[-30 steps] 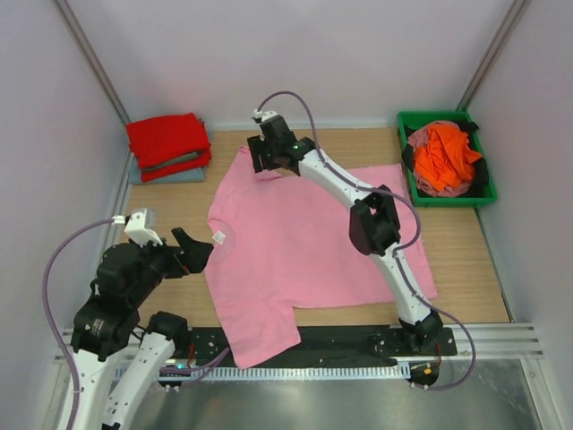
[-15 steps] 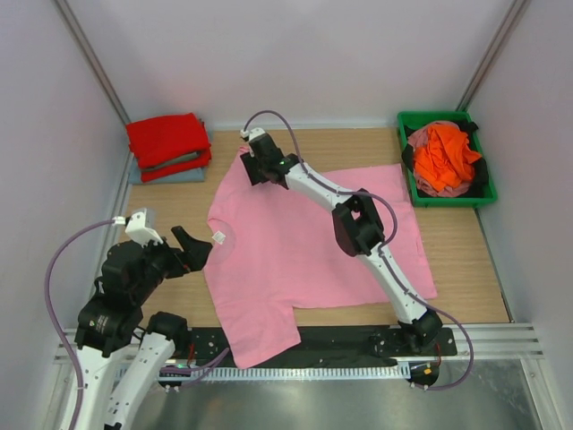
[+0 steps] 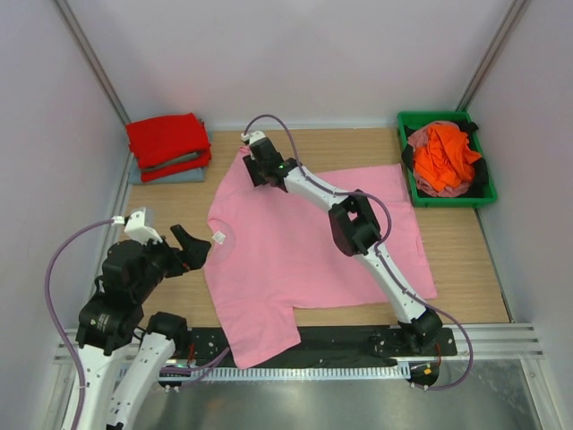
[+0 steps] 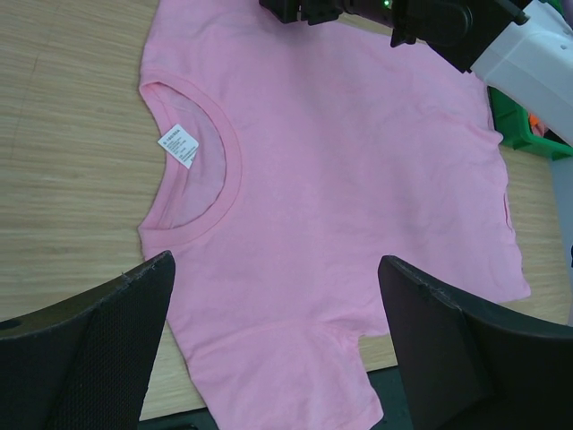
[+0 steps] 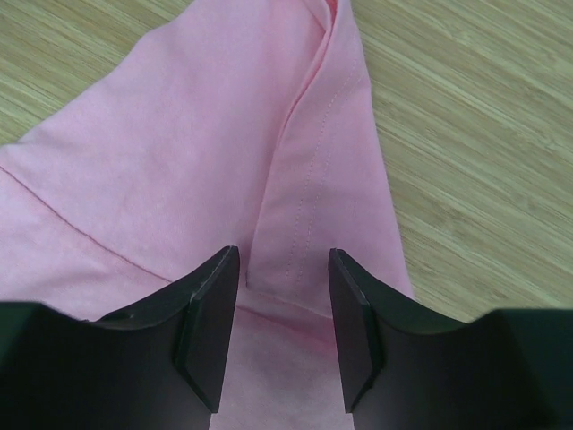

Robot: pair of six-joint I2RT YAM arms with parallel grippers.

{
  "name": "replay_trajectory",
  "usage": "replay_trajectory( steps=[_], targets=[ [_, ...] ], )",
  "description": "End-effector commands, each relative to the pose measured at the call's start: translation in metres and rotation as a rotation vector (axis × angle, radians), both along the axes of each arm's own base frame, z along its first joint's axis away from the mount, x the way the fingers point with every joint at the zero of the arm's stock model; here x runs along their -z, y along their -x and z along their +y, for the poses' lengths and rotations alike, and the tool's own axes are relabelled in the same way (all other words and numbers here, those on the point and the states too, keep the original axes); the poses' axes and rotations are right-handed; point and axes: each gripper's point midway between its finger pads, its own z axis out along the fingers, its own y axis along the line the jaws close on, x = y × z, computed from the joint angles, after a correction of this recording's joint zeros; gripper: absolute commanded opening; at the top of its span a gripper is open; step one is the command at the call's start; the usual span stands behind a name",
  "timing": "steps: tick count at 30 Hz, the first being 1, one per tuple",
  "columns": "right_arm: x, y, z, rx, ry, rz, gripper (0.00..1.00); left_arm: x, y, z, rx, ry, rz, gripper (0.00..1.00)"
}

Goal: Fold and stack the t-shirts
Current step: Fold the tshirt

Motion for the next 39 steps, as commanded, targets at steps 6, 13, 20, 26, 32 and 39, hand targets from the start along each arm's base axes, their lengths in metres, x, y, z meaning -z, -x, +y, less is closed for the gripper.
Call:
replay_trajectory(
  steps=[6,13,20,26,32,39],
  targets=[
    [-0.029,-0.016,0.005,0.024,-0.034,-0.090,0.34,-0.006,-0.004,0.000,-0.013,0.019,-0.011,0.95],
    [-0.037,-0.018,0.000,0.042,-0.033,-0.115,0.03,-0.004,-0.005,0.000,-0.014,0.019,-0.003,0.95],
    [-0.061,-0.031,-0.008,0.079,-0.037,-0.185,0.01,-0.002,-0.006,0.000,-0.017,0.018,0.005,0.95],
    [-0.097,-0.062,-0.042,0.180,-0.060,-0.283,0.01,0.000,-0.007,-0.001,-0.013,0.017,0.018,0.95],
    [-0.117,-0.097,-0.084,0.292,-0.099,-0.348,0.01,0.002,-0.008,0.001,-0.023,0.016,0.028,0.95],
    [-0.117,-0.122,-0.118,0.373,-0.140,-0.378,1.00,0.005,-0.009,0.000,-0.020,0.015,0.046,0.95]
  ],
)
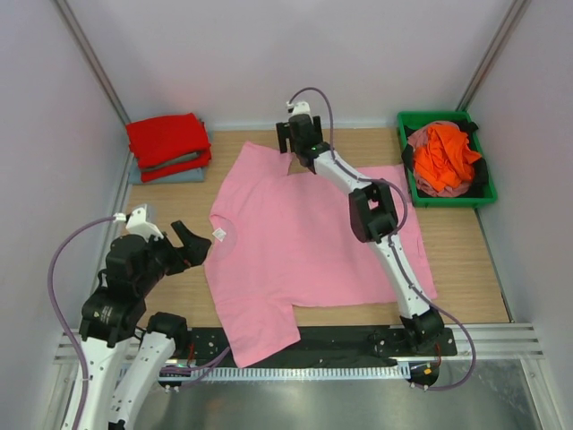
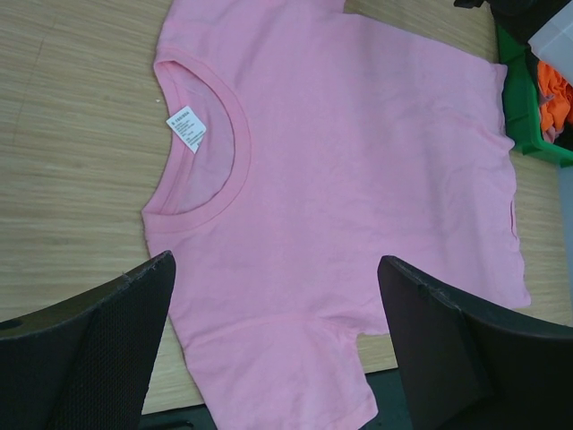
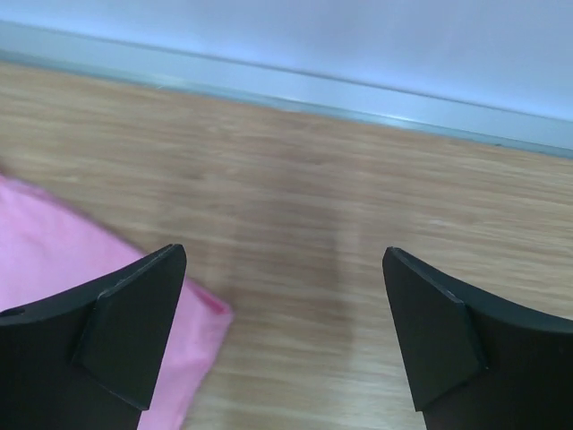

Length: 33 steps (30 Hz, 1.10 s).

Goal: Fold and stack the t-shirts
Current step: Fold the tshirt

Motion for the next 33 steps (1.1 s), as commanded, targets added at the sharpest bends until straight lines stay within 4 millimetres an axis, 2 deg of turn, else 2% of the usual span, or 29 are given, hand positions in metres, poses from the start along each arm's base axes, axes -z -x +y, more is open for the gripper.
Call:
replay_trajectory(
  steps=[1,5,6,7,8,9,10,11,12,13,14,15,16,17,18,19,20,21,22,23,24,26,27,28,29,30,31,32,33],
  targets=[
    [-0.078,-0.016,-0.005,0.059,-0.066,-0.169,1.00,-0.001,-0.003,-0.002,0.008,0.006,0.002,0.95],
    [-0.108,-0.004,-0.021,0.100,-0.047,-0.188,1.00,0.000,-0.004,-0.002,0.006,0.008,0.001,0.95],
    [-0.101,0.003,-0.028,0.114,-0.029,-0.165,1.00,-0.001,-0.005,-0.002,0.002,0.008,-0.002,0.95],
    [-0.143,0.013,-0.033,0.119,-0.061,-0.207,1.00,0.002,-0.007,-0.001,-0.005,0.003,0.005,0.95],
    [-0.154,0.020,-0.037,0.128,-0.068,-0.209,1.00,0.005,-0.009,0.001,-0.019,-0.001,0.016,0.95],
    [-0.167,0.031,-0.043,0.136,-0.070,-0.204,1.00,0.006,-0.012,0.003,-0.035,-0.007,0.018,0.95],
    [-0.190,0.050,-0.053,0.147,-0.087,-0.206,1.00,0.009,-0.016,0.006,-0.053,-0.018,0.025,0.95],
    [-0.202,0.064,-0.060,0.151,-0.096,-0.203,1.00,0.010,-0.018,0.006,-0.054,-0.022,0.034,0.94],
    [-0.203,0.079,-0.068,0.152,-0.086,-0.171,1.00,0.017,-0.026,0.010,-0.079,-0.048,0.072,0.94],
    [-0.178,0.096,-0.077,0.156,-0.056,-0.104,1.00,0.016,-0.030,0.007,-0.075,-0.036,0.086,0.94],
    [-0.208,0.121,-0.090,0.160,-0.092,-0.118,1.00,0.019,-0.035,0.004,-0.079,-0.023,0.111,0.94],
    [-0.203,0.135,-0.098,0.166,-0.087,-0.095,1.00,0.026,-0.046,-0.001,-0.081,-0.008,0.149,0.95],
    [-0.174,0.155,-0.111,0.179,-0.054,-0.026,1.00,0.029,-0.051,-0.009,-0.062,0.019,0.179,0.94],
    [-0.185,0.172,-0.123,0.206,-0.103,-0.028,1.00,0.030,-0.056,-0.018,-0.048,0.064,0.203,0.94],
    [-0.157,0.191,-0.136,0.213,-0.076,0.066,1.00,0.026,-0.067,-0.024,-0.038,0.085,0.187,0.94],
    [-0.147,0.198,-0.154,0.241,-0.091,0.112,1.00,0.039,-0.078,-0.030,-0.032,0.083,0.235,0.93],
    [-0.136,0.206,-0.155,0.210,-0.135,0.171,1.00,0.039,-0.086,-0.035,-0.027,0.087,0.234,0.93],
    [-0.120,0.222,-0.166,0.226,-0.150,0.240,1.00,0.037,-0.099,-0.043,-0.015,0.084,0.211,0.93],
    [-0.111,0.226,-0.180,0.255,-0.166,0.279,1.00,0.051,-0.110,-0.048,-0.013,0.062,0.253,0.93],
    [-0.099,0.239,-0.181,0.235,-0.172,0.351,1.00,0.046,-0.122,-0.055,-0.008,0.051,0.243,0.93],
    [-0.098,0.246,-0.183,0.236,-0.170,0.370,0.98,0.049,-0.128,-0.058,-0.014,0.025,0.253,0.93],
    [-0.091,0.267,-0.182,0.221,-0.183,0.408,0.96,0.060,-0.129,-0.083,0.048,-0.010,0.311,0.93],
    [-0.078,0.282,-0.176,0.194,-0.210,0.443,0.95,0.056,-0.123,-0.097,0.073,-0.036,0.308,0.93],
    [-0.098,0.294,-0.173,0.181,-0.270,0.395,0.95,0.057,-0.121,-0.101,0.066,-0.064,0.300,0.95],
    [-0.102,0.304,-0.163,0.158,-0.291,0.379,0.96,0.056,-0.113,-0.107,0.077,-0.072,0.299,0.95],
    [-0.096,0.317,-0.170,0.196,-0.272,0.368,0.98,0.063,-0.089,-0.120,0.121,-0.090,0.353,0.96],
    [-0.111,0.328,-0.167,0.201,-0.316,0.327,0.98,0.067,-0.075,-0.123,0.131,-0.107,0.378,0.96],
    [-0.111,0.343,-0.158,0.178,-0.306,0.330,0.98,0.063,-0.058,-0.125,0.146,-0.111,0.375,0.96],
    [-0.107,0.351,-0.163,0.205,-0.287,0.324,0.98,0.078,-0.022,-0.130,0.204,-0.169,0.431,0.96]
  ],
)
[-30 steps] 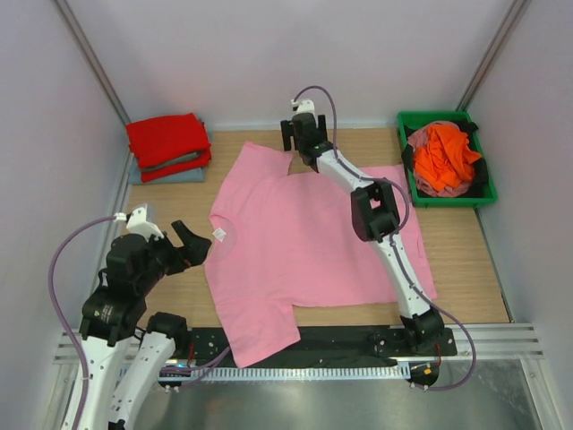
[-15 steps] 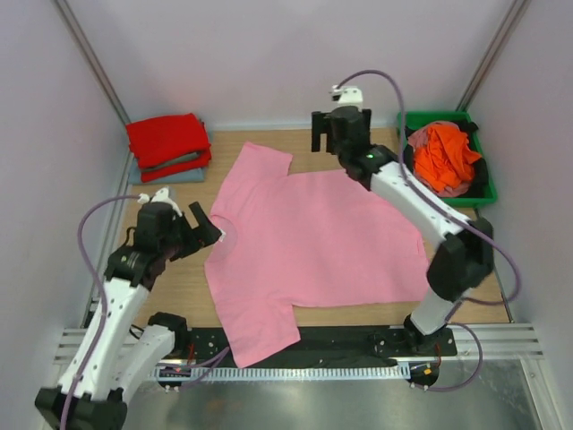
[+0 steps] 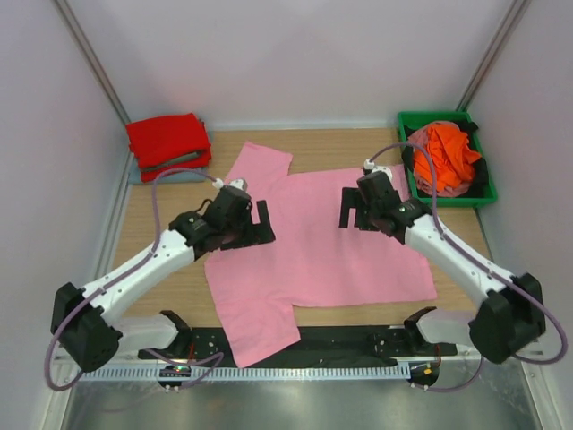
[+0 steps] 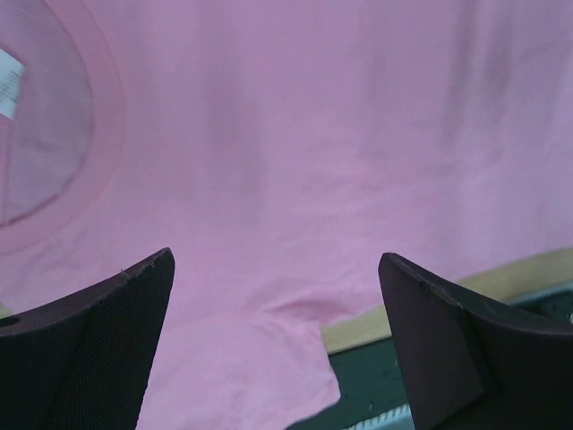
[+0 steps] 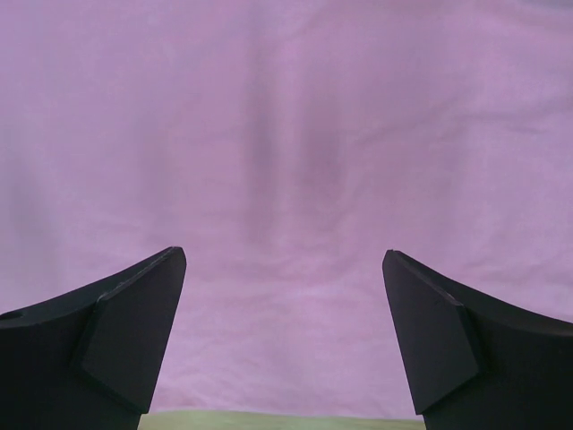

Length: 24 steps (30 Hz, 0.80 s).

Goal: Fold and stack the t-shirts
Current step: Fold the tshirt

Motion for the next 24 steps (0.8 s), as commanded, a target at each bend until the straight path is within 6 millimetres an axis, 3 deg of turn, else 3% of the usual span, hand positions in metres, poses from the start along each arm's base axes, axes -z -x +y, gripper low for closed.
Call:
replay_trajectory(
  steps=[1,2,3,5,6,9,15,18,20,24],
  targets=[
    [-0.060,0.023,0.015,0.052,-0.136,-0.179,0.98,0.000,0.061,0.003,-0.026,-0.048,0.040,0.97],
    [-0.056,0.031,0.016,0.048,-0.135,-0.163,0.98,0.002,0.077,0.003,-0.018,-0.043,0.055,0.97],
    [-0.047,0.040,0.018,0.042,-0.130,-0.140,0.98,0.003,0.105,0.003,0.025,-0.050,0.075,0.96],
    [-0.042,0.050,0.014,0.067,-0.140,-0.116,0.98,0.014,0.132,0.011,-0.026,-0.048,0.124,0.96],
    [-0.037,0.055,0.013,0.065,-0.135,-0.104,0.98,0.018,0.157,0.013,0.029,-0.064,0.147,0.95],
    [-0.037,0.064,0.012,0.060,-0.162,-0.098,0.98,0.042,0.198,0.020,0.049,-0.100,0.207,0.93],
    [-0.046,0.080,0.006,0.067,-0.201,-0.104,0.98,0.076,0.240,0.036,0.045,-0.286,0.236,0.91],
    [-0.049,0.087,0.001,0.069,-0.200,-0.103,0.99,0.097,0.253,0.028,0.050,-0.291,0.270,0.91],
    [-0.051,0.091,-0.002,0.073,-0.200,-0.102,0.98,0.105,0.258,0.013,0.050,-0.223,0.289,0.91],
    [-0.053,0.097,-0.009,0.084,-0.196,-0.108,0.98,0.118,0.267,0.005,0.038,-0.170,0.307,0.86]
  ],
)
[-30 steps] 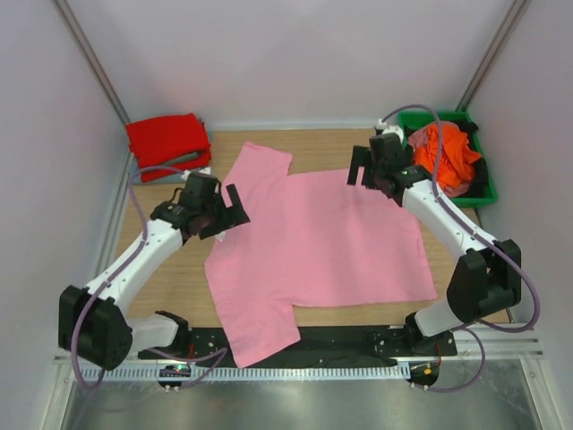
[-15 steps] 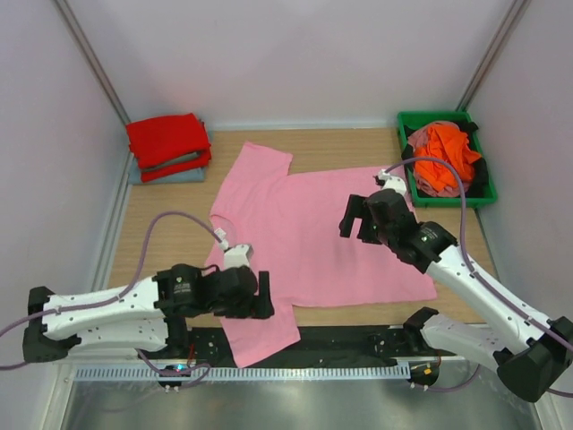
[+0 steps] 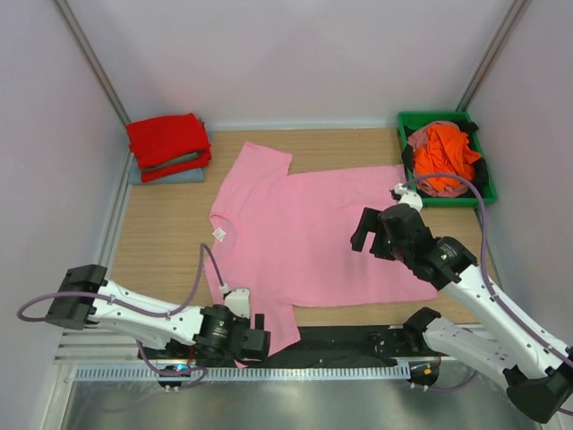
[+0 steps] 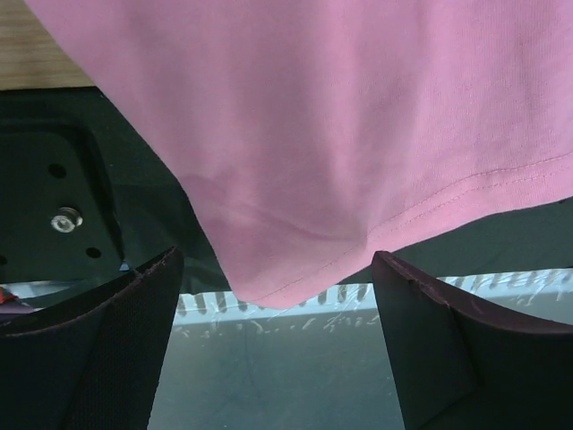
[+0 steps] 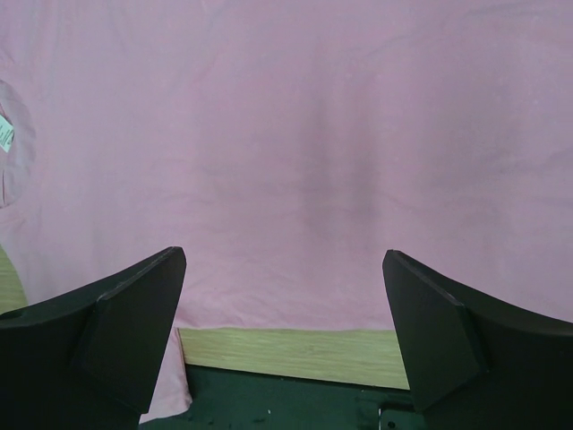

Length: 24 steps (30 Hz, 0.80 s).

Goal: Fold and stack the t-shirts
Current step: Fold the tshirt

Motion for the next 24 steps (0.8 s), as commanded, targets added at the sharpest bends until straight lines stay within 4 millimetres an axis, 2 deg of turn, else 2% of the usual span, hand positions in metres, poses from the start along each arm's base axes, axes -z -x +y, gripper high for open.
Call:
replay_trajectory(
  steps=[1,8,10,13,16,17,19,20,23,24],
  targets=[
    [-0.008,0.005,-0.008,0.032,-0.002,-0.015,0.98,0.001,0.005,-0.025,-0.077,0.112,0.007,0.86],
    [-0.007,0.011,-0.012,0.047,-0.010,-0.007,0.99,0.013,0.018,-0.031,-0.055,0.091,0.024,0.82],
    [-0.006,0.012,-0.013,0.046,-0.008,0.000,0.99,0.014,0.021,-0.032,-0.056,0.103,0.027,0.78],
    [-0.005,0.011,-0.016,0.055,0.009,-0.001,0.98,0.019,0.022,-0.033,-0.060,0.120,0.030,0.68],
    [-0.003,0.011,-0.015,0.053,0.015,0.006,0.99,0.021,0.021,-0.031,-0.061,0.116,0.023,0.53],
    [-0.003,0.011,-0.016,0.056,0.016,0.005,0.98,0.022,0.020,-0.031,-0.059,0.114,0.019,0.43],
    [-0.002,0.011,-0.018,0.064,0.024,0.007,0.98,0.022,0.019,-0.029,-0.057,0.112,0.011,0.32],
    [-0.002,0.011,-0.020,0.073,0.032,0.008,0.98,0.022,0.018,-0.028,-0.057,0.111,0.009,0.21],
    [0.010,0.014,-0.038,0.190,0.081,0.049,0.98,0.013,0.009,-0.023,-0.063,0.120,-0.031,0.03],
    [0.016,0.014,-0.045,0.236,0.109,0.067,0.99,0.008,0.006,-0.022,-0.066,0.130,-0.044,0.00]
  ],
)
